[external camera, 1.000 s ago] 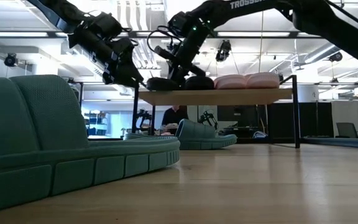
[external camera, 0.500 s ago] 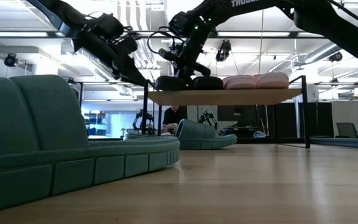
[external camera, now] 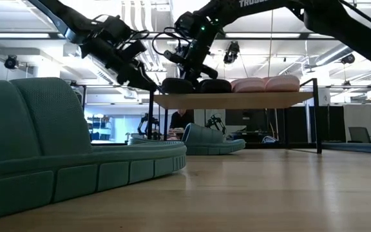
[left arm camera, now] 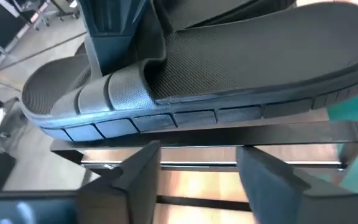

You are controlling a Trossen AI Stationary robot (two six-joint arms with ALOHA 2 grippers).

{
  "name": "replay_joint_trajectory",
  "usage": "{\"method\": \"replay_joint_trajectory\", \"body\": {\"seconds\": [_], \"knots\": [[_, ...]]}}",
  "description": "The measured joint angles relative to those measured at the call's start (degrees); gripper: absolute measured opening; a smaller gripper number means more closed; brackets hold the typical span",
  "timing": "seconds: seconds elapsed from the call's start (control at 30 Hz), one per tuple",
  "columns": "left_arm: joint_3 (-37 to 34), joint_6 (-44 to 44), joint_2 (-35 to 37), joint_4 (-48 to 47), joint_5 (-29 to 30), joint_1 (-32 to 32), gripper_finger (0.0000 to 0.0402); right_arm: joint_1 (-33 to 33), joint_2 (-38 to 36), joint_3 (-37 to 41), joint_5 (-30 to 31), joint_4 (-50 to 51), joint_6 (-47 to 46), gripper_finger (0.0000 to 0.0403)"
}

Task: Pick and place slides into the shelf
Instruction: Adjust the shelf

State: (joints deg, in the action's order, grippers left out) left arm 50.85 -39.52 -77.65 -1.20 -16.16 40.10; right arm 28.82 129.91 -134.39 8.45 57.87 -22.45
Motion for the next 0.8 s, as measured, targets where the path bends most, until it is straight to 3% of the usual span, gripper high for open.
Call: {"method": "replay_joint_trajectory", "body": {"seconds": [0.27,0.37,0.5,0.67,0.73,0.8], "knots": [[-0.39,-4.15,-0.35,0.79,0.29,-1.58,0.0042,0.0,0.0,-0.02,-0.05,0.04,-0.01,0.0009],[-0.63,-8.46,-0.33,1.34,1.4,-2.43,0.0015,0.0,0.02,-0.03,-0.05,0.33,-0.01,0.0009],[-1.07,-11.94,-0.55,3.36,4.84,-3.54,0.0018,0.02,-0.01,-0.07,-0.03,0.67,-0.01,0.0009],[-1.79,-13.13,-0.66,5.45,6.87,-4.5,0.0055,0.02,-0.01,-0.11,-0.22,1.17,-0.01,0.0009],[-1.79,-5.56,-0.61,5.45,7.29,-4.55,0.0073,0.02,-0.01,-0.15,-0.26,1.61,0.03,0.0009],[-1.8,8.79,-0.12,4.65,9.02,-4.08,0.009,0.02,-0.01,-0.18,-0.3,1.78,0.37,0.0009]]}}
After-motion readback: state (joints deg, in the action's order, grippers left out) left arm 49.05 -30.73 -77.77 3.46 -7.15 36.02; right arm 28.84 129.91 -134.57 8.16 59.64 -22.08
